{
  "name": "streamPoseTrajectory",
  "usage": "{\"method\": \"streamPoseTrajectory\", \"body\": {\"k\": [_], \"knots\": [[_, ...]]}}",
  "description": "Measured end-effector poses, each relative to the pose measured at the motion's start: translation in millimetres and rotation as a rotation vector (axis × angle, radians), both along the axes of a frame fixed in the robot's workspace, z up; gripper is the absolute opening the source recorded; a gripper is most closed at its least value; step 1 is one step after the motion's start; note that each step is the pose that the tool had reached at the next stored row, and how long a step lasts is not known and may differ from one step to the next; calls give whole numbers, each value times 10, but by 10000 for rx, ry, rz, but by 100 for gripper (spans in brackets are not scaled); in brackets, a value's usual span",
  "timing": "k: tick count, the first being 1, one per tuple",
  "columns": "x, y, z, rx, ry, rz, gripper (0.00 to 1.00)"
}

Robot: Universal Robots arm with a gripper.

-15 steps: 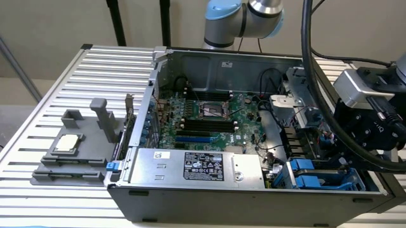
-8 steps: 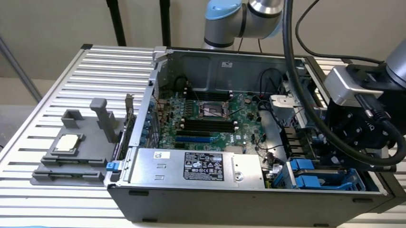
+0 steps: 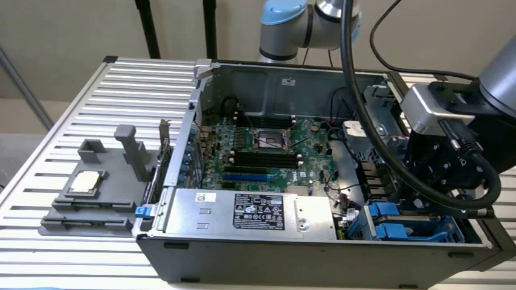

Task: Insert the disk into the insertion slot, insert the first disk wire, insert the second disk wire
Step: 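Insert the first disk wire, then insert the second disk wire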

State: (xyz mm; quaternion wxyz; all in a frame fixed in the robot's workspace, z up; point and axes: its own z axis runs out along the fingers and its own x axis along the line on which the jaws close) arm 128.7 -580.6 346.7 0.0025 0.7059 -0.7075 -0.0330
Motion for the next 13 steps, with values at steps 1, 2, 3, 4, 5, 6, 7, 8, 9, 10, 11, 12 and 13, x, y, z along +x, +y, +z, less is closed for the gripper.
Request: {"method": "streamPoseTrajectory", "body": {"k": [1,2,3,4,5,6,7,8,9,10,11,12,13], "knots": [[0,0,0,1,-6,0,25],[0,0,0,1,-13,0,25],[0,0,-1,1,-19,0,25],[0,0,-1,1,-26,0,25],[0,0,-1,1,-32,0,25],[0,0,0,1,-38,0,25],[0,0,0,0,-45,0,25],[0,0,-1,1,-51,0,25],[0,0,0,1,-57,0,25],[-1,0,-1,1,-64,0,25],[0,0,-1,1,-70,0,25],[0,0,0,1,-72,0,25],[-1,0,0,1,-72,0,25]]}}
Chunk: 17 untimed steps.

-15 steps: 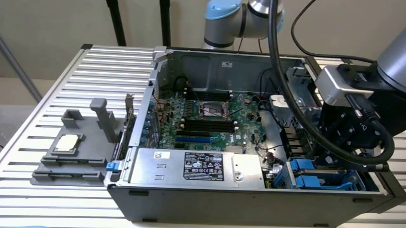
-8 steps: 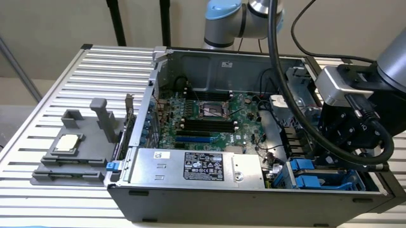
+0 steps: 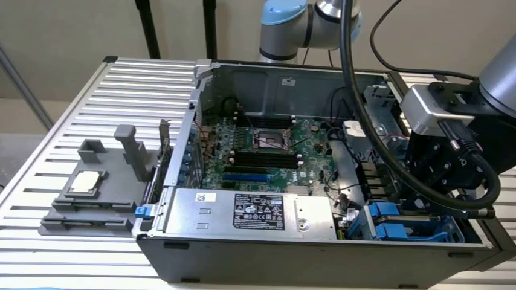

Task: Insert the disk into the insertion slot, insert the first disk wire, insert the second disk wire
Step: 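Insert the second disk wire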

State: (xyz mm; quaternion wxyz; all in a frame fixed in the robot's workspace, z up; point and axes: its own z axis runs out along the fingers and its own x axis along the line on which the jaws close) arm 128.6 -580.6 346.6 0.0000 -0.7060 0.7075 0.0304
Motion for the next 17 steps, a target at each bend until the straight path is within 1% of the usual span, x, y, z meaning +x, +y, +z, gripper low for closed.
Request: {"method": "streamPoseTrajectory", "body": {"k": [1,2,3,4,6,10,11,13,14,15,17], "knots": [[0,0,0,0,0,1,25],[-9,1,0,0,-20,-2,25],[-20,1,4,-1,-57,-1,25],[-25,0,19,-3,-67,-1,25],[-32,0,78,0,-75,0,25],[-53,0,249,-1,-86,0,25],[-56,0,272,-1,-90,0,25],[-61,6,287,0,-109,0,25],[-63,23,288,0,-127,0,25],[-64,49,290,-8,-147,1,25],[-65,114,293,-18,-176,1,25]]}}
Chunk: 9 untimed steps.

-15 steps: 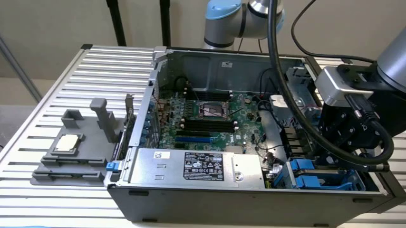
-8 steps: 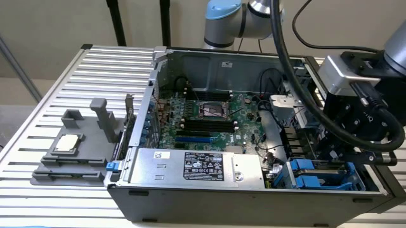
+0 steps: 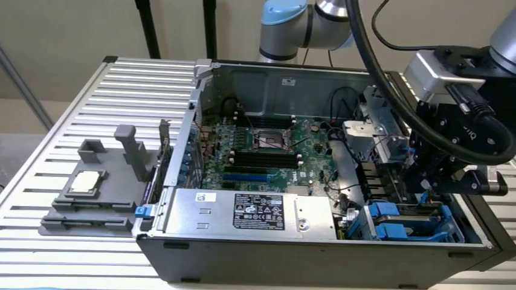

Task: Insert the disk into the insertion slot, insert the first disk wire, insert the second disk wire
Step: 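Insert the second disk wire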

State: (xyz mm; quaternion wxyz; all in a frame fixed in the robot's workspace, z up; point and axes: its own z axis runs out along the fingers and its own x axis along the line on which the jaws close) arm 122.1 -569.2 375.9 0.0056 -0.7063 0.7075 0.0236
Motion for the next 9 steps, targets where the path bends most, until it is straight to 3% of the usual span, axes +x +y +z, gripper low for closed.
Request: {"method": "streamPoseTrajectory", "body": {"k": [5,9], "knots": [[-1,87,70,-26,-15,0,25],[-1,92,78,-58,-21,0,25]]}}
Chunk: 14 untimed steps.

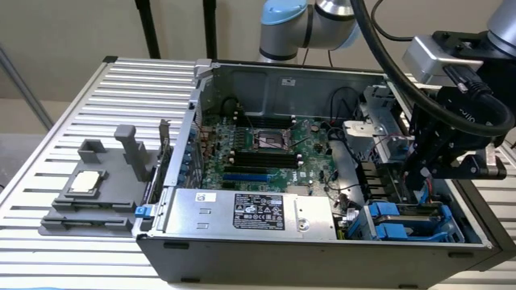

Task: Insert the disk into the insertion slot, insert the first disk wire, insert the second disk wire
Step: 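Insert the second disk wire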

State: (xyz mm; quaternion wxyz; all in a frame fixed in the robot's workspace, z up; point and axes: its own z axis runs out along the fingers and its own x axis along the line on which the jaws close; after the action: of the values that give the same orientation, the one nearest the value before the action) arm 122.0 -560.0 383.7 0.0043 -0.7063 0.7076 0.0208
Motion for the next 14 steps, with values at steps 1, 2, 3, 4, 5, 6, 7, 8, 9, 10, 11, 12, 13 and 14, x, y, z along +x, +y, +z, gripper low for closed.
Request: {"method": "streamPoseTrajectory", "body": {"k": [1,2,3,4,5,6,7,8,9,10,11,12,13,14], "knots": [[0,0,-3,-9,-4,0,25],[0,0,-8,-21,-5,0,25],[0,0,-11,-45,-5,-1,25],[0,0,-15,-74,-6,0,25],[0,0,-20,-95,-6,0,25],[0,0,-29,-124,-5,-2,25],[0,0,-38,-150,-5,-5,25],[0,0,-50,-165,-6,-10,25],[0,0,-63,-174,-6,-17,25],[0,0,-77,-179,-6,-25,25],[1,0,-89,-183,-6,-33,25],[6,0,-101,-183,-6,-36,25],[13,0,-110,-183,-6,-38,25],[23,0,-118,-183,-6,-39,25]]}}
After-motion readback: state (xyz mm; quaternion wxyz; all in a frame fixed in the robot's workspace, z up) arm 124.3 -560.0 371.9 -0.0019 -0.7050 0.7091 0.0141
